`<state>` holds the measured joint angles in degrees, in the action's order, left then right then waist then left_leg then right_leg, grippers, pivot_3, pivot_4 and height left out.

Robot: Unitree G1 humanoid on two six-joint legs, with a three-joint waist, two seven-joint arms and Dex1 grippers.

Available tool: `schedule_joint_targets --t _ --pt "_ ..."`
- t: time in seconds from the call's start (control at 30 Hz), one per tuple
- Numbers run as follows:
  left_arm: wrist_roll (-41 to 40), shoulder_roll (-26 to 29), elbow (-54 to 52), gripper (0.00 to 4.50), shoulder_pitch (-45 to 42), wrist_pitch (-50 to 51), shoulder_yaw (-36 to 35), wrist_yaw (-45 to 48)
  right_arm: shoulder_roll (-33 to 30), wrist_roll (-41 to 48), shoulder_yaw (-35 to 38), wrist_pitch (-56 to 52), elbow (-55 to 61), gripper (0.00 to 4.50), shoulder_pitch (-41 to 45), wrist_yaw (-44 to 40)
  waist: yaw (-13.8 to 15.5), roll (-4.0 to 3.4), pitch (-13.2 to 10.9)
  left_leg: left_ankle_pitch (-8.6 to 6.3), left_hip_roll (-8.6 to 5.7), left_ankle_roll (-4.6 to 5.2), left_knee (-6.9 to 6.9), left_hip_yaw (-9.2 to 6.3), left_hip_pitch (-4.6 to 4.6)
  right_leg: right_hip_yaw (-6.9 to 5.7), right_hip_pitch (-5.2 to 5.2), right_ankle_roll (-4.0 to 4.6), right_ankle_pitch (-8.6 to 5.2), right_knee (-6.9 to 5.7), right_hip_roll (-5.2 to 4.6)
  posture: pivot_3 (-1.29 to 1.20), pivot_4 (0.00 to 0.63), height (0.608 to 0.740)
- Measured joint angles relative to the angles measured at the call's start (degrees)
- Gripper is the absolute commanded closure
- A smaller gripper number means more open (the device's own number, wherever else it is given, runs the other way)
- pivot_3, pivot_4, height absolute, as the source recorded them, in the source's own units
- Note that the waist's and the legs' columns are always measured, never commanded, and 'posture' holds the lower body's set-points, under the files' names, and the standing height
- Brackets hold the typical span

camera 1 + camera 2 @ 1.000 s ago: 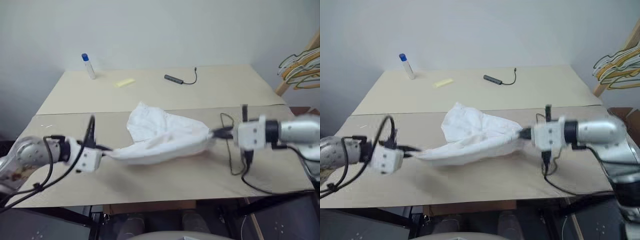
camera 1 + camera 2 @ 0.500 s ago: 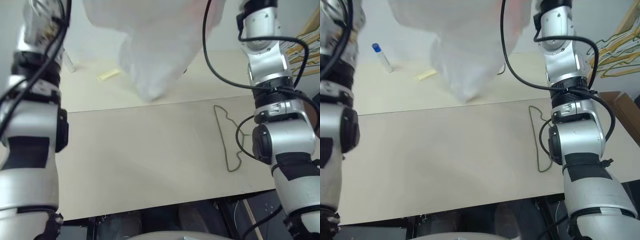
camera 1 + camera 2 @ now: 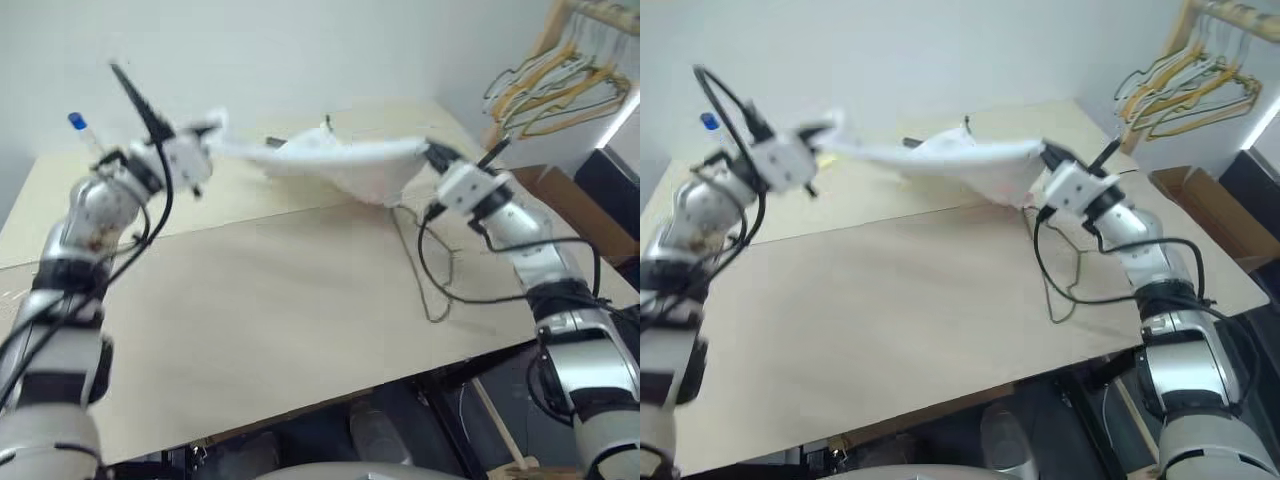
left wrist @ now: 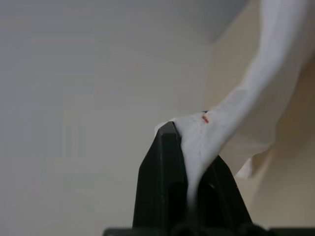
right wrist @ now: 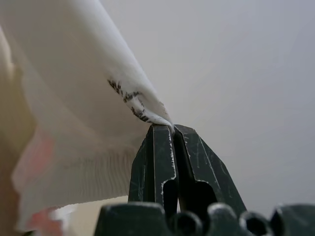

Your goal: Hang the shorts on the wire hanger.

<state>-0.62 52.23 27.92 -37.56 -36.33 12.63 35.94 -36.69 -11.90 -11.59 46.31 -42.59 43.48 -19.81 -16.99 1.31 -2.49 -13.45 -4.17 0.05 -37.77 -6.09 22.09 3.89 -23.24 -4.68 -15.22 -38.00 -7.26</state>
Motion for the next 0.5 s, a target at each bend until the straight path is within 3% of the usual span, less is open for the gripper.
schedule_joint_targets --t 0.1,0.23,0.5 --pt "-6.4 9.7 -13.4 4.48 12.5 7.1 -1.0 12.4 -0.7 2.2 -2.3 2.3 2.5 4.50 -3.0 -8.7 -0.6 -0.02 0.0 -0.01 0.04 0.02 -0.01 -0.01 -0.27 0.04 0.21 0.01 0.00 0.00 0.08 -0.09 0.000 0.740" --pt "-10.5 21.2 -22.3 4.48 24.8 12.5 -4.3 24.2 -1.3 2.0 -5.5 4.8 4.6 4.50 -7.2 -15.0 0.6 -0.10 0.0 -0.35 0.09 0.35 0.04 0.00 -1.13 0.03 1.16 0.03 -0.07 0.29 0.17 -0.08 0.000 0.740" --pt "-12.8 30.8 -33.1 4.48 44.1 15.2 -15.3 35.7 -1.3 -5.0 -7.4 9.7 9.0 4.50 -10.8 -13.8 4.7 -0.14 -0.1 -0.57 0.11 0.38 0.03 0.05 -1.27 0.02 1.30 0.03 -0.07 0.50 0.19 -0.09 0.000 0.740"
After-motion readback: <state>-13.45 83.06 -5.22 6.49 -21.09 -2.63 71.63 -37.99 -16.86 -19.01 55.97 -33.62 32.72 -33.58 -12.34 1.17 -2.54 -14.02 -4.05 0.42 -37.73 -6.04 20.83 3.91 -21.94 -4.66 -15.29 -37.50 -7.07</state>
